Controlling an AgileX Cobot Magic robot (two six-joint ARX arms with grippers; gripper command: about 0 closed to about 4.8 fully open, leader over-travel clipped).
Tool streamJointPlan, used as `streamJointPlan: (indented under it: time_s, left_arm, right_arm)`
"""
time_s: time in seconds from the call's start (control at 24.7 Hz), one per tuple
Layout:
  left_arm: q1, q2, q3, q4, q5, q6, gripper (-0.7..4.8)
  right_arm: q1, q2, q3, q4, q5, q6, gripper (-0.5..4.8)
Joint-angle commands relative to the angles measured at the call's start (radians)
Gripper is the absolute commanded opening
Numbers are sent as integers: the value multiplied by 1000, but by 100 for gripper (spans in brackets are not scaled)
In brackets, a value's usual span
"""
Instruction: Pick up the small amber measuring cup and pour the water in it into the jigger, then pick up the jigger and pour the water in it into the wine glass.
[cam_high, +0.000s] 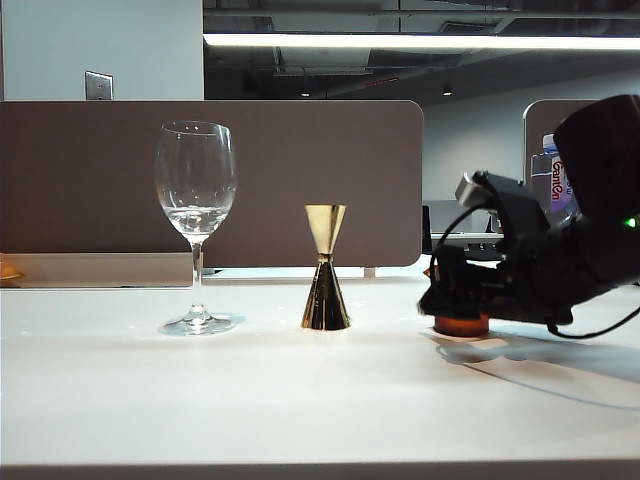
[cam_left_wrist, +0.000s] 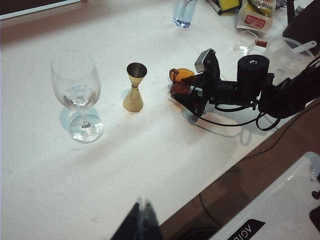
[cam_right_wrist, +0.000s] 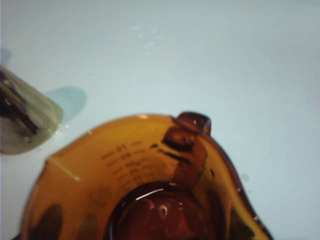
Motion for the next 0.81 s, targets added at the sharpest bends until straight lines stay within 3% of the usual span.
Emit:
streamJointPlan:
  time_s: [0.04,0.36,0.57,0.81]
  left_arm:
    - [1,-1,2,16,1,5,-2]
    - [1,-1,2,16,1,5,-2]
    - [1,-1,2,16,1,5,-2]
    - [1,-1,2,16,1,5,-2]
  right_arm:
    - [2,11,10,22,10,3,404]
    - [3,27,53,17,31,3,397]
    - [3,28,58,15,31,3,273]
    - [3,29,58,15,32,3,197]
